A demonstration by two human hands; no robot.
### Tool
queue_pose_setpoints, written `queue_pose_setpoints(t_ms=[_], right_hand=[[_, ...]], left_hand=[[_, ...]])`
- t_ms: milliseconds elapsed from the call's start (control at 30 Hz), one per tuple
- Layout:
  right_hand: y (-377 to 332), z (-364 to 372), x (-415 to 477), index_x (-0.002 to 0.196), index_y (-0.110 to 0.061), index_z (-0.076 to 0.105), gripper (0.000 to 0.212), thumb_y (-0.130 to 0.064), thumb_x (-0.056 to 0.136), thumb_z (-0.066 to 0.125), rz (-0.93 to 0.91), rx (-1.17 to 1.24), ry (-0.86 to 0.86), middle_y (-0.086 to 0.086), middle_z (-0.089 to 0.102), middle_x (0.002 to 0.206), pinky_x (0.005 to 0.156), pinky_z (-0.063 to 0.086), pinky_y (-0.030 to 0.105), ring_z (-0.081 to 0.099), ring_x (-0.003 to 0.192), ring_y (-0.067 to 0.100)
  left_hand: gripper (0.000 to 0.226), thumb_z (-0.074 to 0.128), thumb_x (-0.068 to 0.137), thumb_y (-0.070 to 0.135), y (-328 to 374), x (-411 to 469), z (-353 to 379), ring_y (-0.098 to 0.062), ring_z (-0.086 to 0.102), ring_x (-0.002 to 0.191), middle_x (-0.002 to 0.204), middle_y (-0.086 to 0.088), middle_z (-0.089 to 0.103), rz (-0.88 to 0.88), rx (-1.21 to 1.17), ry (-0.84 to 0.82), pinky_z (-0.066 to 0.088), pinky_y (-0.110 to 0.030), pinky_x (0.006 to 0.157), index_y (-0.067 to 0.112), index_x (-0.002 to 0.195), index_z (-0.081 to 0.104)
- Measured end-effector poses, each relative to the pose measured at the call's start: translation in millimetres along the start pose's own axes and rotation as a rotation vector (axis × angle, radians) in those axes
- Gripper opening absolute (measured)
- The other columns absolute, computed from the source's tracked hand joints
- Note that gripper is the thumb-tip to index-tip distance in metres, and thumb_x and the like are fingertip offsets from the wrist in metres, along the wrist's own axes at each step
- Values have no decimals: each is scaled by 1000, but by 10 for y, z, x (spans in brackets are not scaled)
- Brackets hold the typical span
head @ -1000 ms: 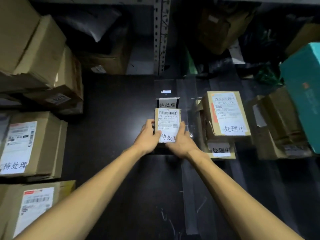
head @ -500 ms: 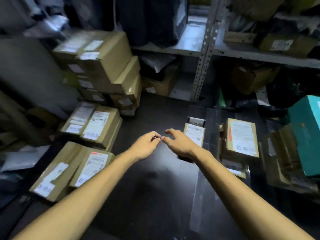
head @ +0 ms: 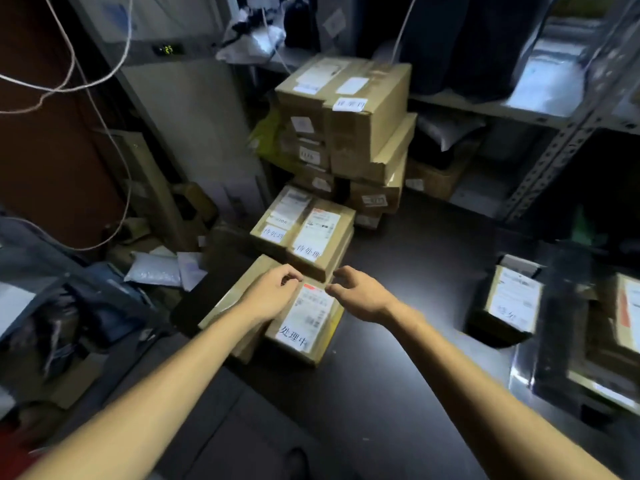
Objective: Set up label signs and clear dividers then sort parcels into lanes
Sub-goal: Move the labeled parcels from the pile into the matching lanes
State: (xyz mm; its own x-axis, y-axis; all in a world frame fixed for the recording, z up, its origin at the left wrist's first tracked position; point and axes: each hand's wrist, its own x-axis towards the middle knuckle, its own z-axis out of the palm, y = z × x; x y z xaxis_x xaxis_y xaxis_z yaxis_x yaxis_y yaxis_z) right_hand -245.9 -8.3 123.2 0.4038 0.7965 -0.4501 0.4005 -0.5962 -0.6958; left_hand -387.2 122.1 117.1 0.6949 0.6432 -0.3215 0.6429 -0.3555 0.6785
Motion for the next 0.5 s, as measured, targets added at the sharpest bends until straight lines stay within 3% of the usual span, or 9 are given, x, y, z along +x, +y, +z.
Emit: queue_pose_setpoints(t_ms=[67,133,200,267,400,500], right_hand=[[75,255,157,145,-15,41,56,-37,96,54,67,12,-13,10,48,146,100,39,29,50,130,24],[171,485,319,146,-16,37,61,-40,94,57,140,-6,1,12,39,148,99,40,32,51,127,29],[223,664,447,143,-17,34,67,-43,90,63,209,-26,77,12,28,145,87,46,36,55,119,35],[261,844,548,145,-18,28,74,-40,87,67,233,-19,137,11,26,143,77,50,36,58,112,39],[376,1125,645,146,-28,22,79,-28,83,70,257,51,167,10,25,142,89,53,42,61,99,35],[454,1143,672,143,-32,23,81,-24,79,72,252,128,203,10,24,140,84,56,42,55,81,22]], left_hand=[[22,51,95,17,-215,101,55,-22,55,119,121,0,64,-38,78,-36,42,-37,104,22,112,65],[31,48,94,22,-379,171,147,-25,38,132,135,0,53,-13,225,-102,33,-38,110,26,122,58],[36,46,92,25,-478,248,239,-24,28,133,141,-1,43,73,370,-185,30,-40,111,28,127,51],[39,47,92,23,-532,332,320,-29,28,134,145,-6,36,107,438,-234,30,-42,111,23,131,47],[38,53,89,20,-584,425,445,-35,40,123,138,-15,31,153,588,-159,39,-44,102,16,127,47],[41,58,85,21,-631,430,519,-34,40,122,138,-14,30,186,582,-92,39,-43,98,17,124,47]])
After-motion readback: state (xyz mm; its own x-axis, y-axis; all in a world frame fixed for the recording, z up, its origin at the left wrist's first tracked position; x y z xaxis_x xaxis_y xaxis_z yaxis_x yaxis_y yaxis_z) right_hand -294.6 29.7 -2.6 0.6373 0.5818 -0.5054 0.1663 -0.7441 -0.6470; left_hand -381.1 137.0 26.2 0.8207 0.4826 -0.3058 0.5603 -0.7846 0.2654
